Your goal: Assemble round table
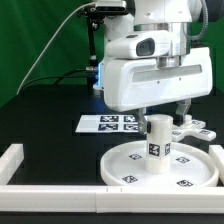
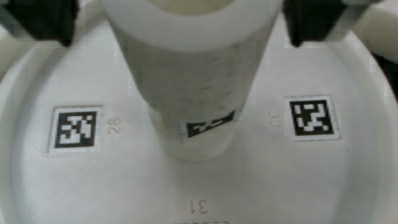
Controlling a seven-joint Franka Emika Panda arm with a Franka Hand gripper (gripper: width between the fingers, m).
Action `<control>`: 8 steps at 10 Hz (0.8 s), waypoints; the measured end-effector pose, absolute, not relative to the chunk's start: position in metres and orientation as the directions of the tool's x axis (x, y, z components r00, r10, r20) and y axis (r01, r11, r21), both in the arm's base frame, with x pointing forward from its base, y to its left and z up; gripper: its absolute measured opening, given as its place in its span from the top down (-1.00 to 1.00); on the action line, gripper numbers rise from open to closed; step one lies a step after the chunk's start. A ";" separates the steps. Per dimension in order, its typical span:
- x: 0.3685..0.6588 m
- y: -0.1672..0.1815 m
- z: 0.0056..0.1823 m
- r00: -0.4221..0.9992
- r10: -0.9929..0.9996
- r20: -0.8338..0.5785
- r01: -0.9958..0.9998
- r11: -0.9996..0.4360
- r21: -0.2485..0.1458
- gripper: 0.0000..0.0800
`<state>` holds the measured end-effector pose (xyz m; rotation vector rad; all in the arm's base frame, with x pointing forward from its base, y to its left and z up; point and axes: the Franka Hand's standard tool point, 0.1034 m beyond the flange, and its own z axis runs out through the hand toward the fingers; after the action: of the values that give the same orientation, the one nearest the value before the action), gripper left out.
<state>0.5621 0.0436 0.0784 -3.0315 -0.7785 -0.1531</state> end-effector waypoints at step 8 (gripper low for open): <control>0.565 0.039 0.078 0.939 -0.302 0.165 -0.294 -0.953 -0.073 -0.01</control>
Offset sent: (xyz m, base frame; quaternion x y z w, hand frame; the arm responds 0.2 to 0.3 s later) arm 0.0033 -0.0117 -0.0080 -0.0429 0.0465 0.1259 0.9900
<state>0.5648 0.0388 0.0776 -3.0462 0.4685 -0.2715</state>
